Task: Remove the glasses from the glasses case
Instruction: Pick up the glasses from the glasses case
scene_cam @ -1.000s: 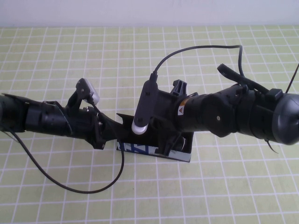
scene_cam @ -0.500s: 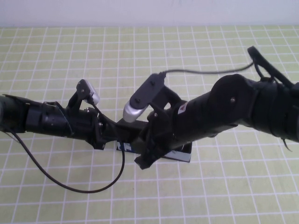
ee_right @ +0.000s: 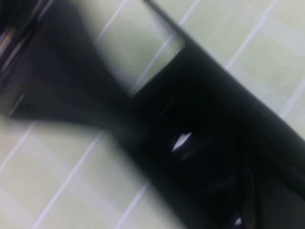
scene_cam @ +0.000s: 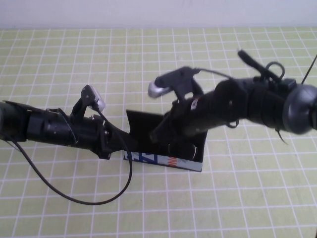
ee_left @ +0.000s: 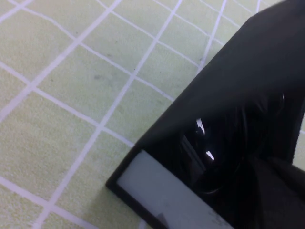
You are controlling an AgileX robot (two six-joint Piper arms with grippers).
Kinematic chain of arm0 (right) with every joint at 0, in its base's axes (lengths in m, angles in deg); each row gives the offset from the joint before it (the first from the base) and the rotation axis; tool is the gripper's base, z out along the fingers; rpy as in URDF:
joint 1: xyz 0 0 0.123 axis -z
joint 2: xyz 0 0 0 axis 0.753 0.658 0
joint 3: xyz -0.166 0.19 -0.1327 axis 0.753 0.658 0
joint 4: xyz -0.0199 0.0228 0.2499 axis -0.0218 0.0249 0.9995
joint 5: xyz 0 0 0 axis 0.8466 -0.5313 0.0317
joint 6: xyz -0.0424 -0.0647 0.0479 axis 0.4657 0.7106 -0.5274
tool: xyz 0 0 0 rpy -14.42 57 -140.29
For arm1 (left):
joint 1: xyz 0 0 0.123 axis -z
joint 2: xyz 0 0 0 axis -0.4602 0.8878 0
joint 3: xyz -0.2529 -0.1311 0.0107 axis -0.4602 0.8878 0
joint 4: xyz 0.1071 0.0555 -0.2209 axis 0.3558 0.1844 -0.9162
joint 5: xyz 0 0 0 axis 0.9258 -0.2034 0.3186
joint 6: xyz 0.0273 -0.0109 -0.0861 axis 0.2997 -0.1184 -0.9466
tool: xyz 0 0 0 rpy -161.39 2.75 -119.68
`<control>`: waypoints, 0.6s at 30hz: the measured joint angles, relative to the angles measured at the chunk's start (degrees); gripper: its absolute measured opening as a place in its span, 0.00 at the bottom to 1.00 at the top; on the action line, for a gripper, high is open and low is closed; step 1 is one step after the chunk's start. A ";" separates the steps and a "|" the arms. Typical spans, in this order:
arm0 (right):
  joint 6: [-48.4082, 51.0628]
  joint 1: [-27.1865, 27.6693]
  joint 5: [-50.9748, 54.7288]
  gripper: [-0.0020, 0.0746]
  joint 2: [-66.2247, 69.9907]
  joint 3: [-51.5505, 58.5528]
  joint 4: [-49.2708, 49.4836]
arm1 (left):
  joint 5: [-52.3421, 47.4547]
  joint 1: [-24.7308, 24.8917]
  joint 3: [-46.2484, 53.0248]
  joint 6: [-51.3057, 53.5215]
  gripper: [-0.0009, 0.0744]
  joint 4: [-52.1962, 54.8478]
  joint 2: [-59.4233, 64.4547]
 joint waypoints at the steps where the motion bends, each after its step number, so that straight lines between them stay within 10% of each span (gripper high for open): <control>1: -0.10 1.02 0.27 0.01 0.74 -1.60 0.00 | 0.00 0.00 0.00 -0.14 0.01 0.10 0.00; 18: -1.47 8.24 17.19 0.01 14.76 -19.71 1.88 | -0.41 0.00 0.00 -0.65 0.01 0.88 0.09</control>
